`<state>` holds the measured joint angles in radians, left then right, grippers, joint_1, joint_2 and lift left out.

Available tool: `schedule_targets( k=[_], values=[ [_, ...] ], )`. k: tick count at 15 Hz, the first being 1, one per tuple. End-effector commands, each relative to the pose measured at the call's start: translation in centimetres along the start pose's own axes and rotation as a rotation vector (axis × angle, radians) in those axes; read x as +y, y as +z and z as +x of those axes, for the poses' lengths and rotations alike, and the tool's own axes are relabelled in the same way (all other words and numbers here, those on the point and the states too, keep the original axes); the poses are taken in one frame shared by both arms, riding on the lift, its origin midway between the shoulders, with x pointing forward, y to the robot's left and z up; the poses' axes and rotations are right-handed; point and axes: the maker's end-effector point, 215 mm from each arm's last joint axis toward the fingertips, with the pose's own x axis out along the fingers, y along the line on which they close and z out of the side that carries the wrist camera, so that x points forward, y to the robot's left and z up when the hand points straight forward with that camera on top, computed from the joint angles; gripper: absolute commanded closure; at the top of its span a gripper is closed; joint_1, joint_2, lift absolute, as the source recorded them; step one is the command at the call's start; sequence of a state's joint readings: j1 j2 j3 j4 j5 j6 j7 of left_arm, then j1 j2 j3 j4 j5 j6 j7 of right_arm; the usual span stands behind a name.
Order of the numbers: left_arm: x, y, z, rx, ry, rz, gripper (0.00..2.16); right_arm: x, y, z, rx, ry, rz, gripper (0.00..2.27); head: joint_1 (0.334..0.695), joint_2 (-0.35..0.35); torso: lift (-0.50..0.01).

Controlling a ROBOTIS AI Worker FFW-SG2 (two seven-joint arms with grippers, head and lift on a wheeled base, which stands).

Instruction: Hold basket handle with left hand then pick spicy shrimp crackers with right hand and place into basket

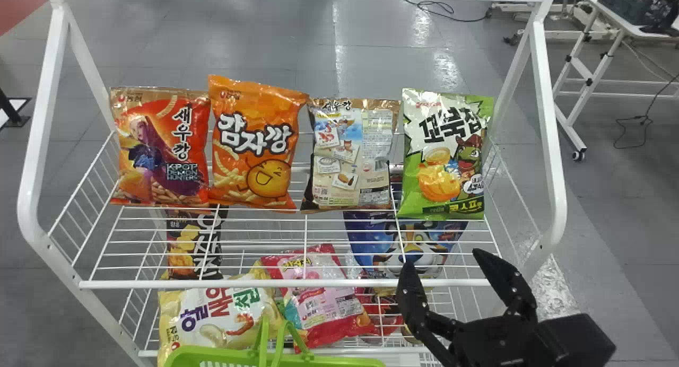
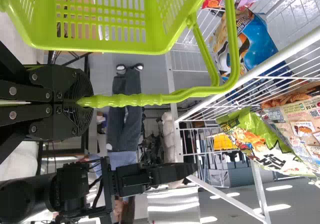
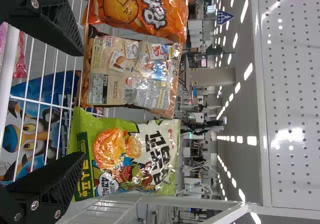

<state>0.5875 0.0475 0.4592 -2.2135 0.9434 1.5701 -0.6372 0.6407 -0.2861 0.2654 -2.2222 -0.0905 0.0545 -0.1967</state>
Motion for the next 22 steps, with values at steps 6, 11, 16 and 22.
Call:
schedule_targets(
  k=[6,11,16,22],
  values=[
    [0.0,0.0,-0.1,0.003,0.002,0.003,1.9,0.6,-0.3,1.9,0.034,0.027,-0.027,0.1,0.695,-0.046,-0.037],
    [0.0,0.0,-0.3,0.01,0.009,0.013,1.9,1.4,1.0,5.5,0.02,0.031,-0.059,0.1,0.695,-0.017,-0.037],
    [0.3,0.1,-0.6,0.018,0.023,0.018,1.9,2.5,0.8,10.5,0.036,0.034,-0.067,0.1,0.695,0.024,-0.037],
    [0.7,-0.2,-0.5,0.028,0.023,0.007,1.9,4.7,1.6,14.7,0.056,0.047,-0.056,0.11,0.695,0.069,-0.037]
  ],
)
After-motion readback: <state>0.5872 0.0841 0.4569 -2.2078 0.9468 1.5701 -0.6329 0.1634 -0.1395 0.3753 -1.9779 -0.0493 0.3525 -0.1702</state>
